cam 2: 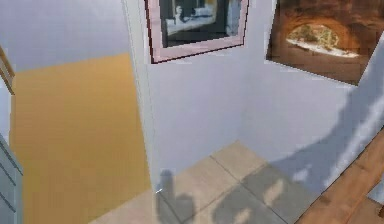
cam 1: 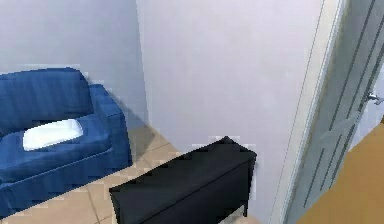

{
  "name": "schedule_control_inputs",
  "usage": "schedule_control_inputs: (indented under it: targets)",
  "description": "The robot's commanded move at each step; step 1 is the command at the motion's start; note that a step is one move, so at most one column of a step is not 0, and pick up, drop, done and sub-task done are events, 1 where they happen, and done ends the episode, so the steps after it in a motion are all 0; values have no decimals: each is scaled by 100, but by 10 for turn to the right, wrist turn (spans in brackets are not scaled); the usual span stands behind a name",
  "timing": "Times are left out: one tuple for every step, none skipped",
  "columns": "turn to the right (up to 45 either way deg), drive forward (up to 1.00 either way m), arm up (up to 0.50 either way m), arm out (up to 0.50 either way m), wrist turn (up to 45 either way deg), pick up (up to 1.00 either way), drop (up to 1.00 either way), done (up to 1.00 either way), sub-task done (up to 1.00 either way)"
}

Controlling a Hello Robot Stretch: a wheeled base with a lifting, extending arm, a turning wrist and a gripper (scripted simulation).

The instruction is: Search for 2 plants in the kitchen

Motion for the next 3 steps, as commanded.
schedule_control_inputs:
  targets:
    - [450, 0, 0, 0, 0, 0, 0, 0, 0]
    - [-30, 0, 0, 0, 0, 0, 0, 0, 0]
    - [390, 0, 0, 0, 0, 0, 0, 0, 0]
